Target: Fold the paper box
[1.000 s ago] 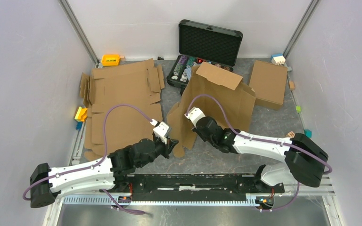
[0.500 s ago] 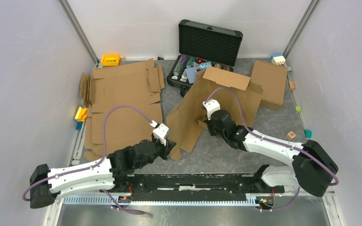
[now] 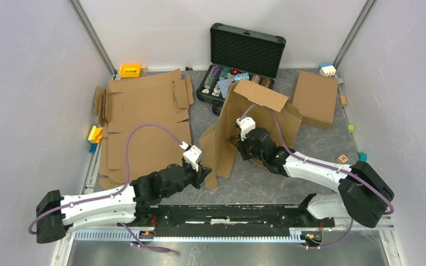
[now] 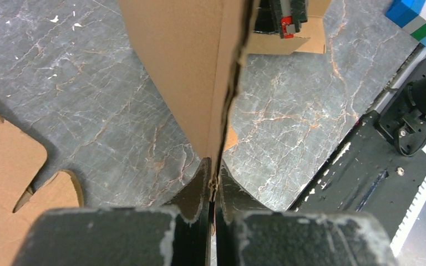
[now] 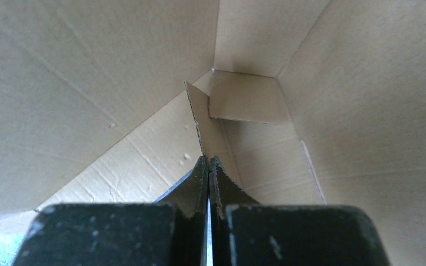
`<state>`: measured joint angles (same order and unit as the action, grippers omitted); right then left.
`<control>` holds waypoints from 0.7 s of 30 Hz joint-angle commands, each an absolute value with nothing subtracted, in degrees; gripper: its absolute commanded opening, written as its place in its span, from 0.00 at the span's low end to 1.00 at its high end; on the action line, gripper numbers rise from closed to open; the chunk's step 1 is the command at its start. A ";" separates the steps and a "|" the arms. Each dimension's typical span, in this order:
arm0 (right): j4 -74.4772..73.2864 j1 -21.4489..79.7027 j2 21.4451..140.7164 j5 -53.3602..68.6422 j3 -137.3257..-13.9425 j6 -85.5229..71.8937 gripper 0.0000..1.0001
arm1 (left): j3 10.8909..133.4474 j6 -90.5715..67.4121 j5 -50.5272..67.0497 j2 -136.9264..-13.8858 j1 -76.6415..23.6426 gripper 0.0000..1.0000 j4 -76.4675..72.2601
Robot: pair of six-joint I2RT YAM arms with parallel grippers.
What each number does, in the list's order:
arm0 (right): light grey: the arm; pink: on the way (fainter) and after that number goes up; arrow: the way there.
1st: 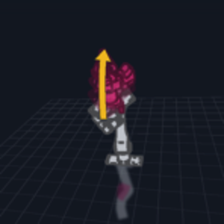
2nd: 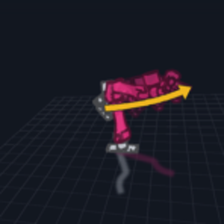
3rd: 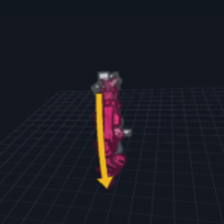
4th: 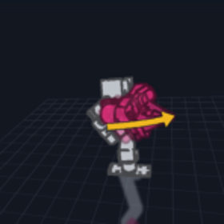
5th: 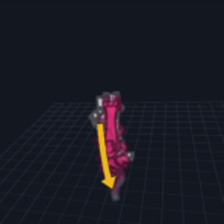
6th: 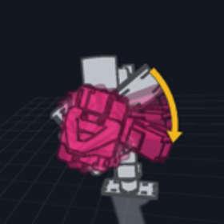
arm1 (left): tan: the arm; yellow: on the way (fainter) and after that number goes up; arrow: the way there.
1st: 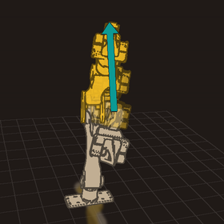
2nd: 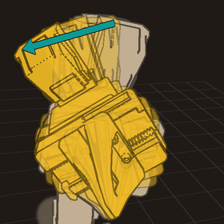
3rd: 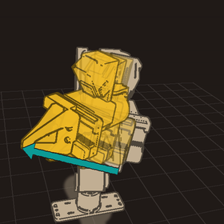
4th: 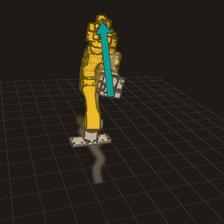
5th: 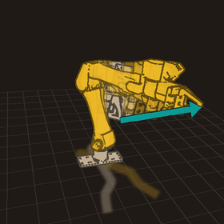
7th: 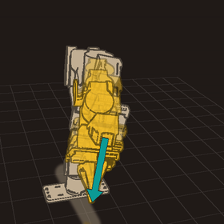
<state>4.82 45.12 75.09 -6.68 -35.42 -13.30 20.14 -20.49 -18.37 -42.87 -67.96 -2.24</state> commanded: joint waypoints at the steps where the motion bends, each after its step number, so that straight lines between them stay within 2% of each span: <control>1: 7.01 44.91 75.33 -11.81 -35.54 -17.43 0.00 | 18.95 -24.74 -13.44 -43.05 -68.30 0.03 -3.21; 4: 8.44 44.91 75.16 -11.03 -35.08 -18.20 0.00 | 18.42 -26.08 -12.78 -41.50 -68.33 0.06 -2.65; 6: 8.15 44.89 75.66 -10.08 -35.33 -17.29 0.00 | 18.60 -28.74 -16.83 -40.11 -68.30 0.15 1.34; 8: 7.65 44.91 75.79 -10.03 -35.05 -16.30 0.00 | 19.26 -32.04 -23.07 -38.77 -68.34 0.39 6.70; 10: 8.11 44.91 75.40 -9.41 -33.96 -15.23 0.00 | 19.55 -33.78 -27.72 -37.62 -68.32 0.58 9.51; 12: 8.75 44.96 74.85 -8.65 -32.67 -14.55 0.00 | 19.38 -33.55 -30.18 -36.85 -68.29 0.72 8.99; 15: 9.39 44.91 74.22 -7.58 -31.26 -13.32 0.00 | 18.61 -31.65 -34.88 -36.75 -68.28 0.88 5.59; 19: 9.22 45.00 74.00 -7.46 -30.72 -11.71 0.00 | 18.84 -25.35 -39.55 -37.92 -67.78 0.99 0.31; 21: 8.73 44.93 74.26 -7.92 -30.89 -11.27 0.00 | 19.14 -23.04 -40.52 -38.74 -66.83 1.00 -2.05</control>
